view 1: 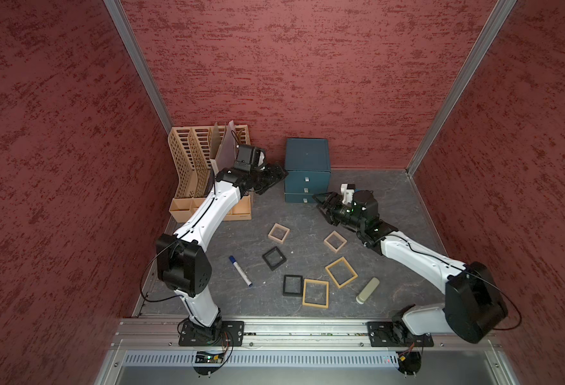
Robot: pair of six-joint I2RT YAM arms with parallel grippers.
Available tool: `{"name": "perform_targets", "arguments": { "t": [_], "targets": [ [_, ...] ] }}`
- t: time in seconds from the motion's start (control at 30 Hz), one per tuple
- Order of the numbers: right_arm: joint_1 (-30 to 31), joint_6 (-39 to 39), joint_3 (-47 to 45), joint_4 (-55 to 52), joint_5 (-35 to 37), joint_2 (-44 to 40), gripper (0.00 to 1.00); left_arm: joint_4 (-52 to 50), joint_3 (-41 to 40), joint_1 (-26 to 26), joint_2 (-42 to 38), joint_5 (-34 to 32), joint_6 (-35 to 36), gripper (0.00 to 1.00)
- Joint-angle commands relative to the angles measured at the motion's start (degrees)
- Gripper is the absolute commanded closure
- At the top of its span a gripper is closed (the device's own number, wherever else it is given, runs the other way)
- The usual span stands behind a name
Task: Place the brooch boxes into the drawer by color
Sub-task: Open the drawer in the storage box.
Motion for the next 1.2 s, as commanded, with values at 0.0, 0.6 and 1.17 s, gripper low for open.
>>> {"name": "perform_targets", "arguments": {
  "t": [0.0,0.6,1.17],
  "targets": [
    [0.7,5.2,1.9,14.6,3.3,4.1,0.42,8.2,1.6,1.7,2.3,3.0,0.8,0.17],
    [0.2,12.3,7.7,18.3,11.0,15.1,0.45,1.8,19.5,1.9,20.8,3.0,3.0,0.23],
    [-1.3,15.0,8.4,25.5,11.5,21.8,0.5,4.1,21.0,0.5,24.6,4.4,-0.5,0.41]
  ]
}}
